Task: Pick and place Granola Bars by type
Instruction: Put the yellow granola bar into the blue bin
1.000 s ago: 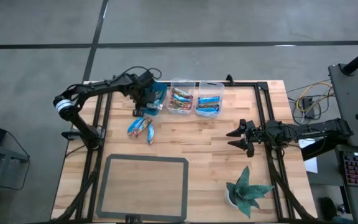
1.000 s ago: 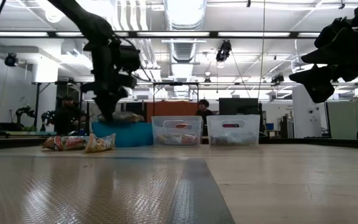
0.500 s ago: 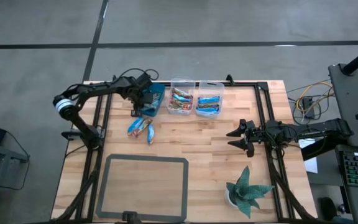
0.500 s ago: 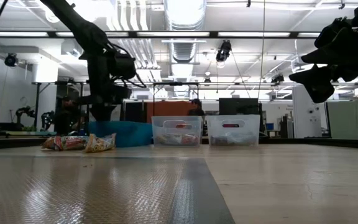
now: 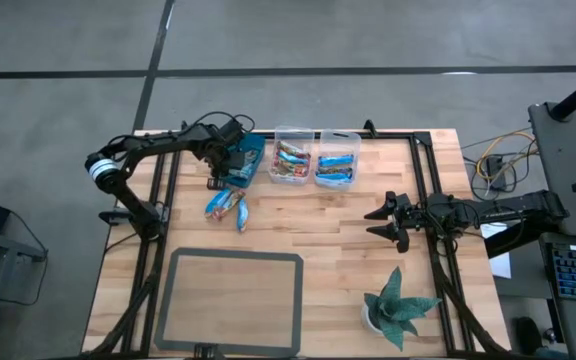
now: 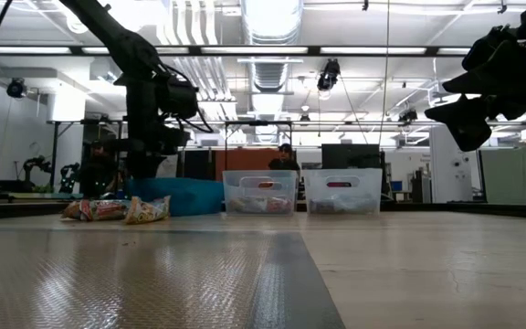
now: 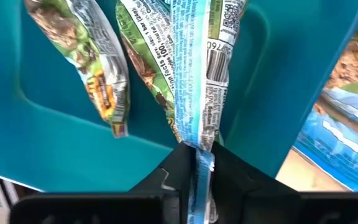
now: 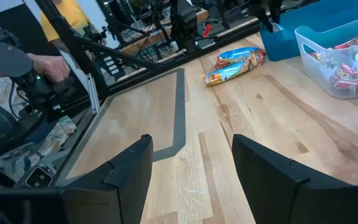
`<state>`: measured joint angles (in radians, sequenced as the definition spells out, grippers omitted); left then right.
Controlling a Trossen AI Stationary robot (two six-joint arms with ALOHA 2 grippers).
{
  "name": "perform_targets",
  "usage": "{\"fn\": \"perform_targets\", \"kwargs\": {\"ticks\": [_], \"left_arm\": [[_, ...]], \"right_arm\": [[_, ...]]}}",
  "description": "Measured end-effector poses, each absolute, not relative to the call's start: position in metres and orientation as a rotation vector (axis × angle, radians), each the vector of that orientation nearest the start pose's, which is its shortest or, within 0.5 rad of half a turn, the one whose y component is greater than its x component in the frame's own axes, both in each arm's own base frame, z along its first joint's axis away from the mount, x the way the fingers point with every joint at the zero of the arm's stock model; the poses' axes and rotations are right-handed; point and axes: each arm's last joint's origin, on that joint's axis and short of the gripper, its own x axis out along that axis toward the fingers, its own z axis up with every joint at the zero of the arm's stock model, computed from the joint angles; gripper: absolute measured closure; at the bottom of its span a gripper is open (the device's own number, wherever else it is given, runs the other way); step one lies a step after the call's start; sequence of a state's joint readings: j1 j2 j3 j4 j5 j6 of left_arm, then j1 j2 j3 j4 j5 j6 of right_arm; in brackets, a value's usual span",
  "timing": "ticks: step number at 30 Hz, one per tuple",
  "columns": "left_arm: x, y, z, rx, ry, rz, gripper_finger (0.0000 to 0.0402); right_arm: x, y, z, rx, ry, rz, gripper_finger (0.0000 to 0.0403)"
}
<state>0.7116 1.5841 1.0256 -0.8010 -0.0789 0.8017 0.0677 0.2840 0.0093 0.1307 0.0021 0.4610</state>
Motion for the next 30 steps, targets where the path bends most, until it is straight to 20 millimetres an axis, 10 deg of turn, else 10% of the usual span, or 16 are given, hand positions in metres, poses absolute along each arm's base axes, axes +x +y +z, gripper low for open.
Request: {"fn": "perform_targets", "kwargs": {"ticks": [12,30], "left_arm": [[0.221,0.193,0.212,0.179,1.410,0.180,0.0266],[0.248,0.165,0.358,-0.243,1.190,0.599,0.0239]], "right_arm": [[0.114,0.008,0.155,0.455,0.156,0.031,0.0193],[0.114,0.008,0.155,0.455,0.156,0.031,0.0193]]}}
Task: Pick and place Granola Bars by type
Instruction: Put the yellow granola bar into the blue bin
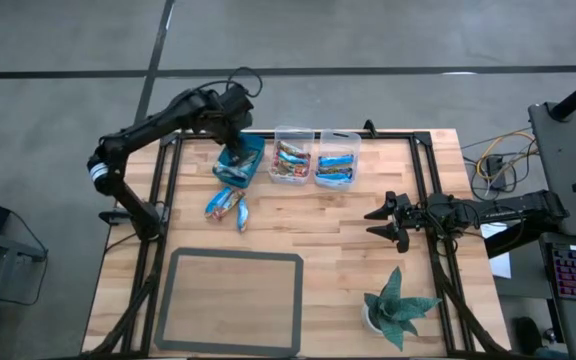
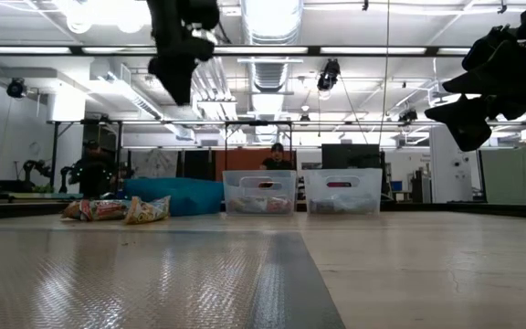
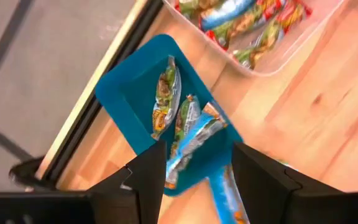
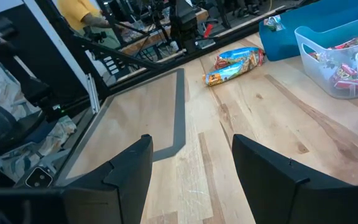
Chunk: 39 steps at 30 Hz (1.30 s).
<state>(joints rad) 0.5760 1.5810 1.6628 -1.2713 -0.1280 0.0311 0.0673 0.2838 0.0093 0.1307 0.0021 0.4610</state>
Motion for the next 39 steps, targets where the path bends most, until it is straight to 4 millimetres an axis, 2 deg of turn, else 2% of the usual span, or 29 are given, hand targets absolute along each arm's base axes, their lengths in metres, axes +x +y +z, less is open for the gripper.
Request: {"fn": "perform_targets", "kwargs": {"ticks": [4,9,11,16,22,28,39], "left_arm": [[0.253,0.145,0.380,-0.274,1.146,0.668,0.0239],[0.247,0.120,0.384,-0.337,1.074,0.686,0.0239],[0.243,0.114,0.374,-0.365,1.075,0.690,0.0239],[0.240,0.098,0.334,-0.497,1.078,0.683,0.0239],[0.221,0.080,0.294,-0.596,1.104,0.738,0.0238],[0.205,0.072,0.269,-0.612,1.075,0.792,0.0238],[0.190,0.068,0.229,-0.614,1.051,0.808,0.0238]], "right_arm": [[0.114,0.008,0.155,0.455,0.156,0.030,0.0193],[0.114,0.008,0.155,0.455,0.156,0.031,0.0193],[0.114,0.008,0.155,0.455,0.156,0.030,0.0193],[0.114,0.008,0.155,0.455,0.157,0.031,0.0193],[0.114,0.008,0.155,0.455,0.157,0.030,0.0193],[0.114,0.008,0.155,0.455,0.156,0.031,0.0193],[0.114,0.008,0.155,0.455,0.156,0.031,0.0193]]}}
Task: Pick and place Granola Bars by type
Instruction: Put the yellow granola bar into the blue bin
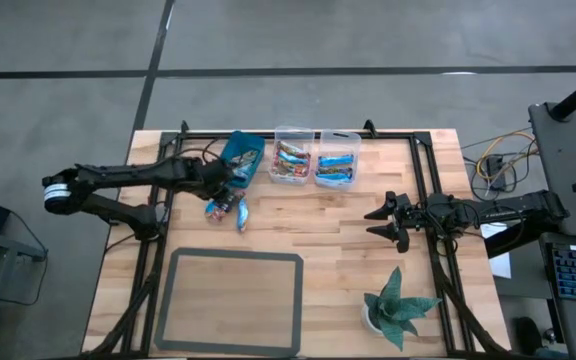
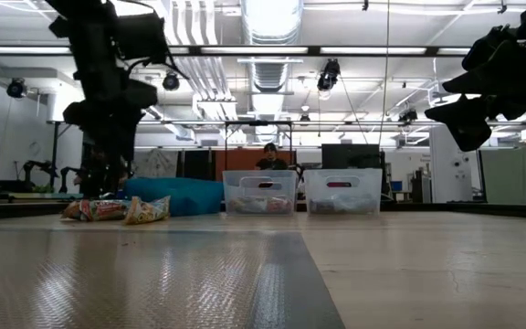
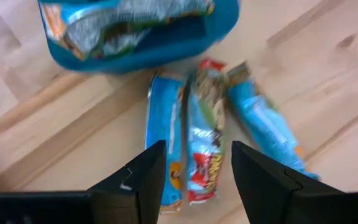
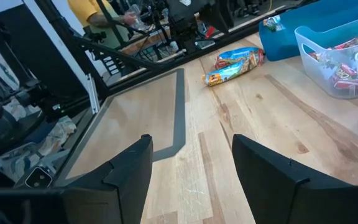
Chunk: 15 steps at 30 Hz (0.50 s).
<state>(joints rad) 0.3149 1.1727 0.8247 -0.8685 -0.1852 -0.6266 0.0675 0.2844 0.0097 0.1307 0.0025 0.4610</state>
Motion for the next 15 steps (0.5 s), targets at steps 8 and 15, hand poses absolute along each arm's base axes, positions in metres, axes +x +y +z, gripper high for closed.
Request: {"fn": "perform_targets", "kwargs": {"ticks": [8,15], "left_arm": [[0.180,0.063,0.201,-0.622,1.057,0.791,0.0211],[0.174,0.061,0.183,-0.610,1.064,0.806,0.0145]], "right_arm": [[0.114,0.008,0.155,0.455,0.156,0.031,0.0193],[0.114,0.008,0.155,0.455,0.156,0.031,0.0193]]}}
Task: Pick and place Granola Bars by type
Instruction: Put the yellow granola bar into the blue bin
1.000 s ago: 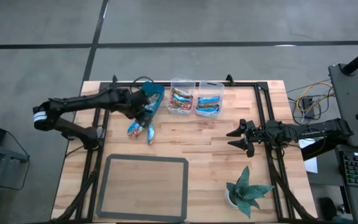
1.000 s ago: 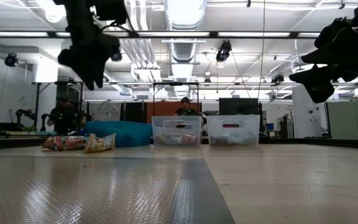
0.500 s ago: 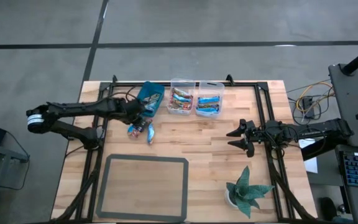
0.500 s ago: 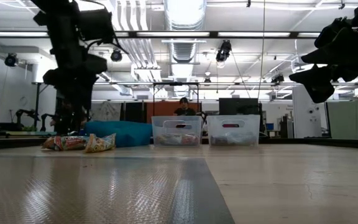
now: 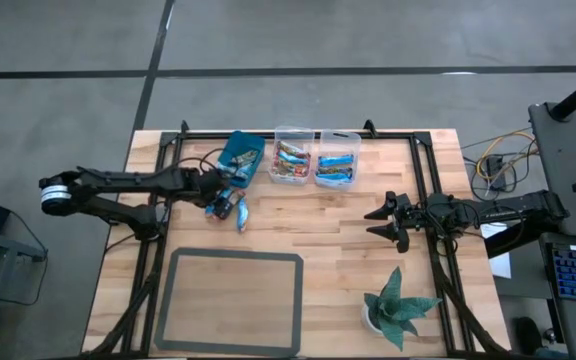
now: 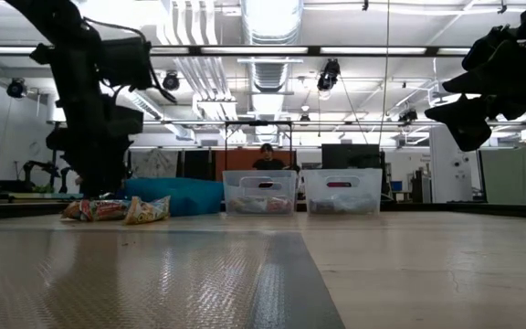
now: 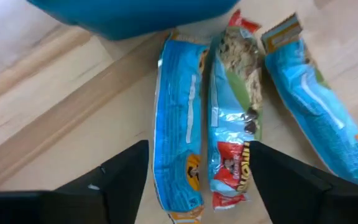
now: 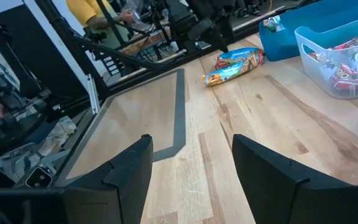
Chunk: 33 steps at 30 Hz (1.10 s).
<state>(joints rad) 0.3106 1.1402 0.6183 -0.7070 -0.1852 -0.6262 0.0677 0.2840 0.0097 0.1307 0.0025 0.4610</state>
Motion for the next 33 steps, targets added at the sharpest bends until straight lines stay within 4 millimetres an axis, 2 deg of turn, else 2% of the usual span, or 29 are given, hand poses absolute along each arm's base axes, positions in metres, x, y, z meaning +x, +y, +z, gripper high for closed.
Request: {"fn": "perform_targets", "kwargs": {"ticks": [5,11,23,27,33], "left_arm": [[0.171,0.061,0.170,-0.597,1.047,0.821,0.0141],[0.167,0.064,0.167,-0.488,1.027,0.931,0.0143],[0.163,0.062,0.150,-0.496,1.028,0.889,0.0150],[0.160,0.061,0.145,-0.511,1.038,0.903,0.0195],[0.159,0.061,0.144,-0.523,1.036,0.912,0.0305]], "right_arm": [[0.114,0.008,0.155,0.455,0.156,0.031,0.0193],[0.114,0.008,0.155,0.455,0.156,0.031,0.0193],[0.114,0.008,0.155,0.455,0.156,0.031,0.0193],[0.114,0.008,0.155,0.455,0.156,0.031,0.0193],[0.114,0.008,0.155,0.455,0.156,0.031,0.0193]]}}
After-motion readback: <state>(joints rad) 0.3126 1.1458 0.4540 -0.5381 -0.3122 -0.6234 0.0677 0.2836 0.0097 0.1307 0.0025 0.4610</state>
